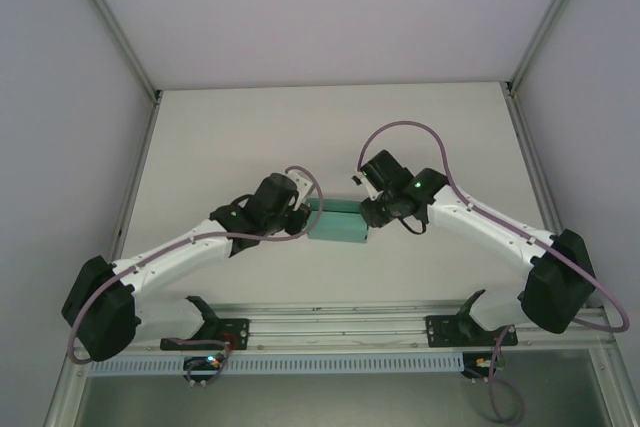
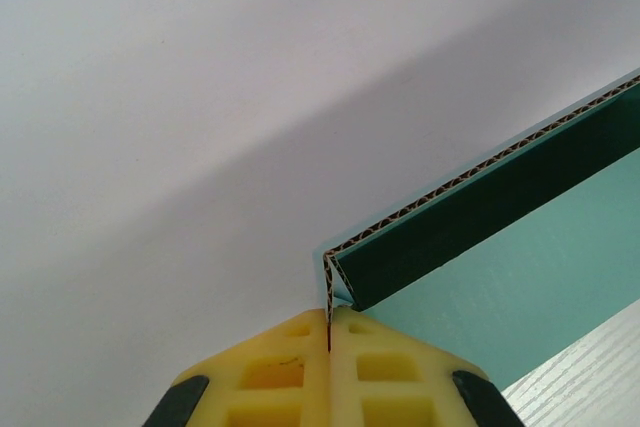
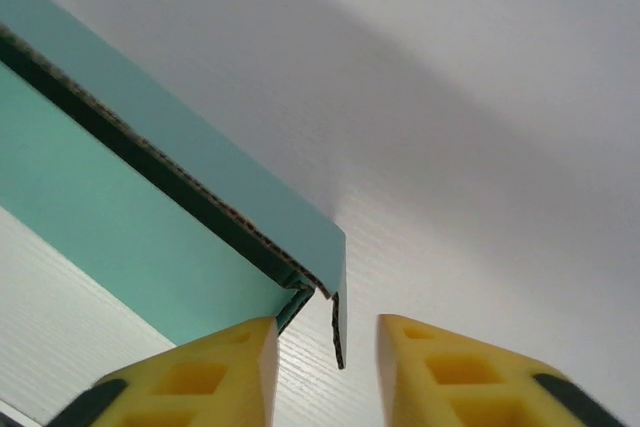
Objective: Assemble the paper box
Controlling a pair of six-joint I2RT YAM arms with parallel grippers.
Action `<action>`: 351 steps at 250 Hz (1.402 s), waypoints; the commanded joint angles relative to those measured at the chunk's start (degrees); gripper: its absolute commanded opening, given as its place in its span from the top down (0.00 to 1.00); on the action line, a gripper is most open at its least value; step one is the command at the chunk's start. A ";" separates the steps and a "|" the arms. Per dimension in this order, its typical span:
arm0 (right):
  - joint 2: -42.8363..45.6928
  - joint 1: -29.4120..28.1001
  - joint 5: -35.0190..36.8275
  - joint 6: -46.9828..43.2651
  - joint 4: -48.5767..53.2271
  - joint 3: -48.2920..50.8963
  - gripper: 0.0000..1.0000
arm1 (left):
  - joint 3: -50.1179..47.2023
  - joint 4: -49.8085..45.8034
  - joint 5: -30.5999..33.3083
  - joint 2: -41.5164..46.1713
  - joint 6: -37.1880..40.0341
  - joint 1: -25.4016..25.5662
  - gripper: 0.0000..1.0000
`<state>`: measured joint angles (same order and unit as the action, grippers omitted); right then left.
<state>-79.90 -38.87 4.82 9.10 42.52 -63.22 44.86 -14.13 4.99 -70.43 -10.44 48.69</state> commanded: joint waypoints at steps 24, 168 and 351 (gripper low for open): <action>-2.08 -0.23 0.80 5.38 1.40 -2.50 0.95 | 0.61 -0.46 0.97 -0.74 0.75 0.58 1.00; -1.86 -4.20 1.79 26.29 2.09 -3.24 1.00 | -1.38 1.74 6.55 -2.67 -6.69 7.21 0.95; 3.95 -6.04 4.45 20.48 -2.98 2.88 1.00 | -8.78 -10.65 -8.33 16.98 -22.70 7.08 0.00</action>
<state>-78.61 -44.23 8.64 31.66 41.58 -61.19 41.54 -24.67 5.52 -53.71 -26.74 55.53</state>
